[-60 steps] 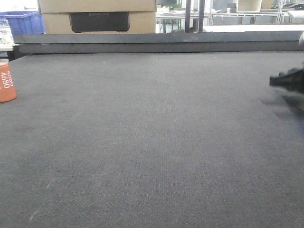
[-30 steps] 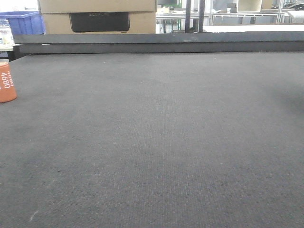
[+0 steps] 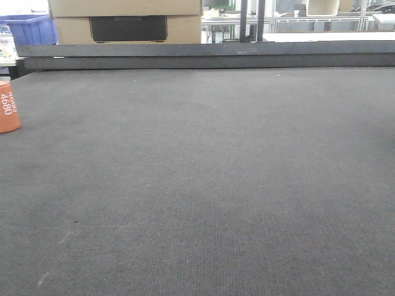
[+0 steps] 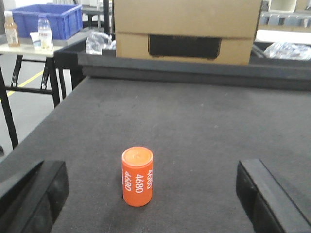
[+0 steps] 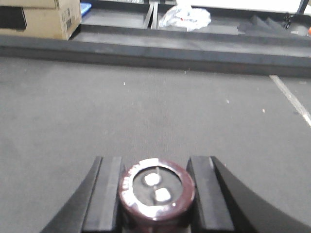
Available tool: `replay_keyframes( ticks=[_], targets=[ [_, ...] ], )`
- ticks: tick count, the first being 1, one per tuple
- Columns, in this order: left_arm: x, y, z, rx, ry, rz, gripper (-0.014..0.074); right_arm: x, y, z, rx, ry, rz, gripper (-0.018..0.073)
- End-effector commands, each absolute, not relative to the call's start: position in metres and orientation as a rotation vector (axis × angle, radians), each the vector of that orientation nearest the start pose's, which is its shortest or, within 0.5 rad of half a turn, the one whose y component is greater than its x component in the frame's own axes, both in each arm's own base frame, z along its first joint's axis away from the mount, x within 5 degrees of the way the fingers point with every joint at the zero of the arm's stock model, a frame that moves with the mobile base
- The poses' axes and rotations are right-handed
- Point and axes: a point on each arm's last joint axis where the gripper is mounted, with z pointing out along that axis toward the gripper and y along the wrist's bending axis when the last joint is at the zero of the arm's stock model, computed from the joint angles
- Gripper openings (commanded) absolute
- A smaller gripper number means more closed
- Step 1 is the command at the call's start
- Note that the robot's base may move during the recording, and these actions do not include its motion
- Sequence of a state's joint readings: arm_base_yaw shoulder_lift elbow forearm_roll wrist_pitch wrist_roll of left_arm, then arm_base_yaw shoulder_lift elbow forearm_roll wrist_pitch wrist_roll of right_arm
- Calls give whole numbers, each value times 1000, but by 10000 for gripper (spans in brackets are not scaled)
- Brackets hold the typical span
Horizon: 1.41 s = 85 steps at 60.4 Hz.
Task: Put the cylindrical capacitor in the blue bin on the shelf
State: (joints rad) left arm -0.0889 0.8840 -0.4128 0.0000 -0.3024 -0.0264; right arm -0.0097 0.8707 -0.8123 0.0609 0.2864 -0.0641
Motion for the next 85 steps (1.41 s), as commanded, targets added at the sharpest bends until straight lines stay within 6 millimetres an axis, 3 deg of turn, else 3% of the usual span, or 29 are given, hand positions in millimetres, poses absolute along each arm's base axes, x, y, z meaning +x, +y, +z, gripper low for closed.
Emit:
replay_keyframes(
  ticks=[1, 21, 43, 57, 85],
  targets=[
    [201, -19, 274, 58, 1621, -89, 610, 183, -1, 371, -21, 1829, -9, -153],
    [273, -19, 221, -48, 1649, -82, 610, 183, 0, 369, -21, 1852, -6, -153],
    [348, -26, 192, -47, 1706, -78, 610, 182, 0, 368, -21, 1863, -5, -153],
    [373, -28, 172, -60, 1738, -74, 610, 182, 0, 368, -21, 1863, -5, -153],
    [403, -28, 134, -114, 1791, -62, 610, 182, 0, 368, -21, 1863, -5, -153]
  ],
)
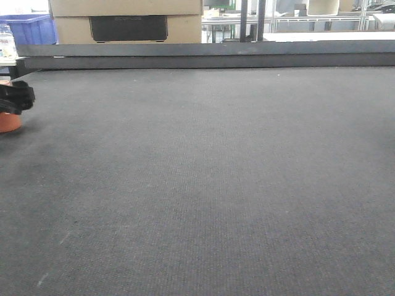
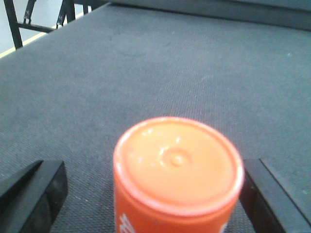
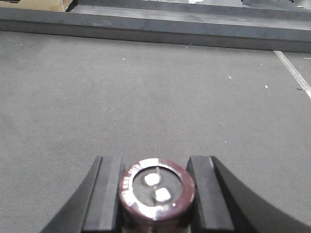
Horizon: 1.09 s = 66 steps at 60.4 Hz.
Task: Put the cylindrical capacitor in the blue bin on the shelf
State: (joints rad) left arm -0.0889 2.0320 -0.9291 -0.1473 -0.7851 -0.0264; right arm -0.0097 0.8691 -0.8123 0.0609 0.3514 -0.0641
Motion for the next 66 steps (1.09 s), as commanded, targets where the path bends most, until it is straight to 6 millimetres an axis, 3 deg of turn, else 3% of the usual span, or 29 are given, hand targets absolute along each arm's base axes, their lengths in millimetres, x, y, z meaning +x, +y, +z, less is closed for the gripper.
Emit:
replay_keyframes(
  ticks=[1, 13, 19, 23, 35, 38, 46, 55, 66],
  targets=[
    [404, -28, 133, -114, 1791, -62, 610, 182, 0, 368, -21, 1863, -5, -153],
    [405, -28, 132, -114, 1786, -61, 595, 182, 0, 368, -21, 1863, -5, -153],
    [405, -28, 132, -114, 1792, -61, 520, 182, 0, 368, -21, 1863, -5, -153],
    [405, -28, 132, -114, 1795, -61, 412, 182, 0, 368, -21, 1863, -5, -153],
    [404, -28, 135, -114, 1793, -63, -55, 182, 0, 368, -21, 1863, -5, -153],
    [404, -28, 140, -109, 1795, -66, -110, 182, 0, 368, -21, 1863, -5, -153],
    [400, -30, 164, -79, 1785, -80, -111, 182, 0, 368, -21, 1863, -5, -153],
    [388, -35, 214, 32, 1816, -88, -111, 182, 0, 368, -21, 1863, -5, -153],
    [359, -36, 278, 99, 1969, -65, -111, 182, 0, 365, -23, 1895, -4, -153]
  ],
)
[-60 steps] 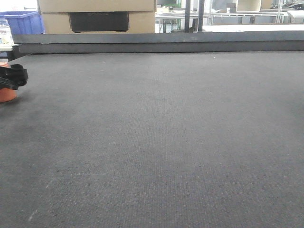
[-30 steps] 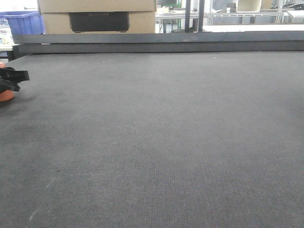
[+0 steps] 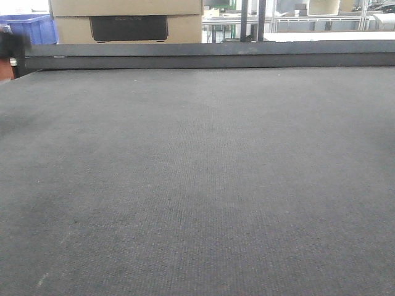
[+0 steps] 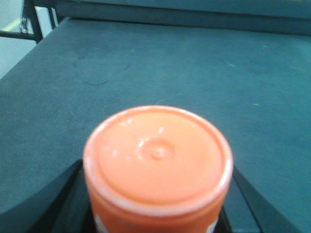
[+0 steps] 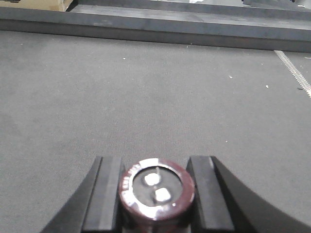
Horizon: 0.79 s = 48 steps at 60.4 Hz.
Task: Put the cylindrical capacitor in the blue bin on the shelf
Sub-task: 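Hold both objects raised while the base starts turning from the table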
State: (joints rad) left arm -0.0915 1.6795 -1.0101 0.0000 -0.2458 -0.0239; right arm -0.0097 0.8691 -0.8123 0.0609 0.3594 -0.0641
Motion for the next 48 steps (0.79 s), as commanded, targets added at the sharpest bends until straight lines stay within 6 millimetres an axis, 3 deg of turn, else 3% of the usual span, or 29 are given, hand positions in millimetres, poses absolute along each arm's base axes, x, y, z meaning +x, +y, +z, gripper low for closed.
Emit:
replay_keyframes(
  ticks=[1, 23, 34, 48],
  targets=[
    [355, -35, 285, 99, 1973, -64, -111, 181, 0, 364, -23, 1901, -3, -153],
    [266, -27, 357, 104, 2146, -50, -111, 178, 3, 356, -49, 2003, 5, -153],
    [215, -21, 390, 98, 2099, -51, -111, 165, 9, 360, -101, 2002, 20, -153],
    [153, -16, 418, 82, 1980, -83, -111, 137, 14, 371, -142, 1946, 49, -153]
  ],
)
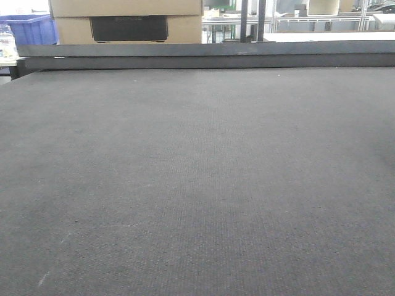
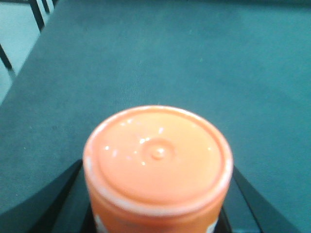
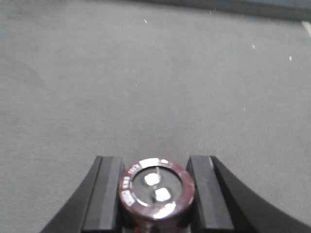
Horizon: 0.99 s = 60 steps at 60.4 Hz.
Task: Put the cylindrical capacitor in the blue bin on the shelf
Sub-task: 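Hold both objects raised while the base starts turning from the table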
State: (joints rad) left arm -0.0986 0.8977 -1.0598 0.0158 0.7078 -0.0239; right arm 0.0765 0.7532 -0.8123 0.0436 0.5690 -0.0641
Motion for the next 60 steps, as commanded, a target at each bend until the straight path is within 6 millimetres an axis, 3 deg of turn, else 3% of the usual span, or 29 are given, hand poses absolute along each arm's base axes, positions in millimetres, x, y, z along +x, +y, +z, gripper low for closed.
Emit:
replay_keyframes(
  ticks=[1, 14, 27, 60],
  targets=[
    [150, -16, 419, 82, 1972, -83, -111, 135, 14, 372, -144, 1942, 50, -153],
    [108, -19, 423, 132, 1868, -143, -111, 91, 11, 392, -143, 1777, 62, -153],
    [94, -29, 426, 253, 1829, -223, -111, 60, 8, 408, -133, 1638, 63, -153],
    [94, -29, 427, 281, 1818, -206, -111, 57, 8, 409, -132, 1626, 65, -153]
  ],
)
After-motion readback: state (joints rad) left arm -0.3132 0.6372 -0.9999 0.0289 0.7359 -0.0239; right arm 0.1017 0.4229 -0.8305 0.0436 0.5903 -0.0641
